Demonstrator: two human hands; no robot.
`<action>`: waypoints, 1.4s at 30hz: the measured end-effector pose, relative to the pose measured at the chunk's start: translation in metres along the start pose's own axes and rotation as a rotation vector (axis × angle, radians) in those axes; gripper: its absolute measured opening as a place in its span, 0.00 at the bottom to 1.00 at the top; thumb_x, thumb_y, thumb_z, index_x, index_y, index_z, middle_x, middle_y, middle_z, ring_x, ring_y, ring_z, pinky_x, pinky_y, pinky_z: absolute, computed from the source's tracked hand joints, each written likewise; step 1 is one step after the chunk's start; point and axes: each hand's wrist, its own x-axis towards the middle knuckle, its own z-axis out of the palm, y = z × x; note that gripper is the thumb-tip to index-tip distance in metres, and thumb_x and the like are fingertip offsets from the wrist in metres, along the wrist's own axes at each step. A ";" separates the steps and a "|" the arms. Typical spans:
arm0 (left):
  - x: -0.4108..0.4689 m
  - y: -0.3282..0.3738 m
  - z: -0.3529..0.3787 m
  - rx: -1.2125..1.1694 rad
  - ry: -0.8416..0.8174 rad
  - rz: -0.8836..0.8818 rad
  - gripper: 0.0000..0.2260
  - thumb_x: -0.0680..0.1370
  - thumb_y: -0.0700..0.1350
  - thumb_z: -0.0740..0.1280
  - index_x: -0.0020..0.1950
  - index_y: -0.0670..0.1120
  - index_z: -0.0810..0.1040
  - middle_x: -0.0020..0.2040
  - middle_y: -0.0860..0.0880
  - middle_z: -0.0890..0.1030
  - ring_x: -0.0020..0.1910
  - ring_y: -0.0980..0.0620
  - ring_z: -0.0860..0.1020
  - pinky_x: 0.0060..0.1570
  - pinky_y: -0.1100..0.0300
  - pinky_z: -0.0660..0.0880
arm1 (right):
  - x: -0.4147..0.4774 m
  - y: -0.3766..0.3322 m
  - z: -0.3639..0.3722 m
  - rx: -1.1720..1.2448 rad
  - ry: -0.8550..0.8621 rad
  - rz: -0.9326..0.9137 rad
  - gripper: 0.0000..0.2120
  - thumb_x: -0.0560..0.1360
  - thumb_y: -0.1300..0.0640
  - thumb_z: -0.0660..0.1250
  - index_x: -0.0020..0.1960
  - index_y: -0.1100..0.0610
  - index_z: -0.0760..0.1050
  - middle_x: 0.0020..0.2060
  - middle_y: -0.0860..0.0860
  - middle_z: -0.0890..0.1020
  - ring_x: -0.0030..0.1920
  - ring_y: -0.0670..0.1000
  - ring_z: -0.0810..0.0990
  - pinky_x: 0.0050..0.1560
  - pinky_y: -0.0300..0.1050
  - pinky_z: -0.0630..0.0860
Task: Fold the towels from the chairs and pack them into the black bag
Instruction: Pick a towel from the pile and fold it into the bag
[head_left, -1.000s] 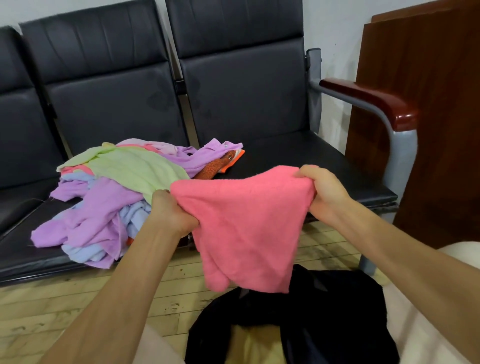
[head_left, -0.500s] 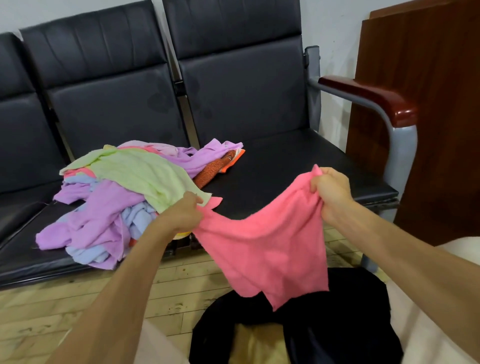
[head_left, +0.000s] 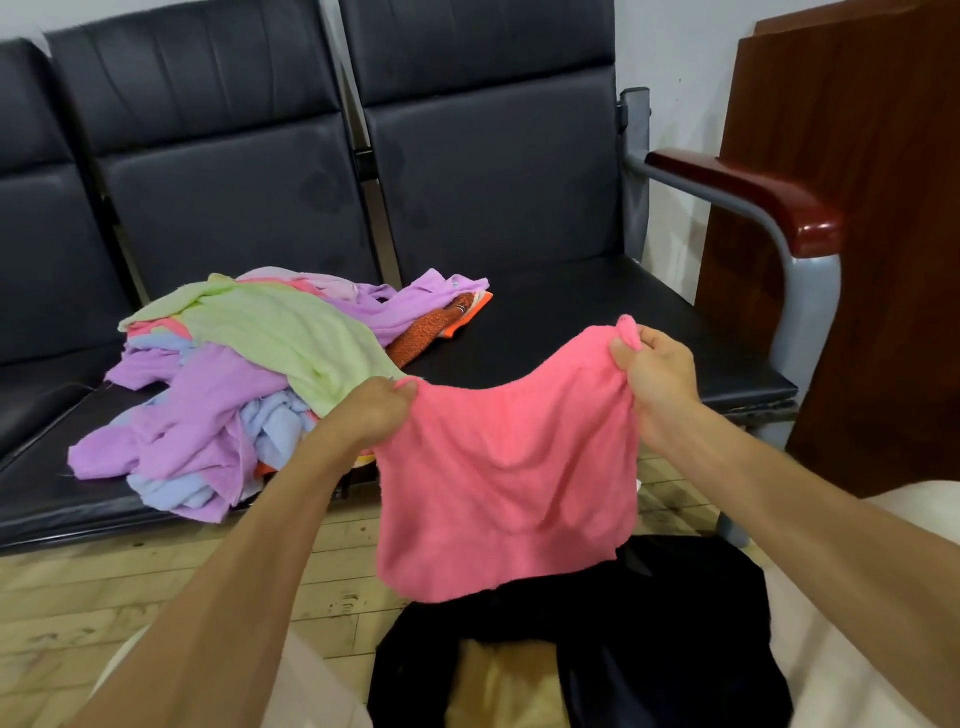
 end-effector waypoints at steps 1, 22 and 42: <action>0.000 0.002 0.001 -0.174 0.024 -0.012 0.18 0.83 0.50 0.55 0.63 0.38 0.74 0.56 0.39 0.78 0.48 0.45 0.73 0.49 0.58 0.68 | -0.001 0.000 0.001 0.000 0.000 -0.004 0.06 0.80 0.59 0.63 0.53 0.54 0.77 0.51 0.52 0.80 0.51 0.48 0.78 0.52 0.45 0.75; 0.012 -0.011 -0.021 -1.496 0.262 -0.265 0.04 0.81 0.45 0.61 0.51 0.47 0.74 0.40 0.52 0.78 0.35 0.57 0.76 0.31 0.64 0.75 | 0.009 0.002 -0.005 -0.059 0.015 -0.210 0.06 0.77 0.58 0.67 0.53 0.51 0.78 0.44 0.40 0.78 0.46 0.40 0.76 0.43 0.35 0.71; 0.012 -0.005 -0.021 -1.282 0.032 -0.131 0.21 0.77 0.33 0.58 0.67 0.46 0.74 0.64 0.45 0.73 0.58 0.48 0.74 0.61 0.53 0.70 | 0.024 -0.012 -0.017 -0.116 0.160 -0.349 0.07 0.78 0.58 0.66 0.54 0.51 0.79 0.55 0.47 0.80 0.59 0.47 0.75 0.59 0.41 0.71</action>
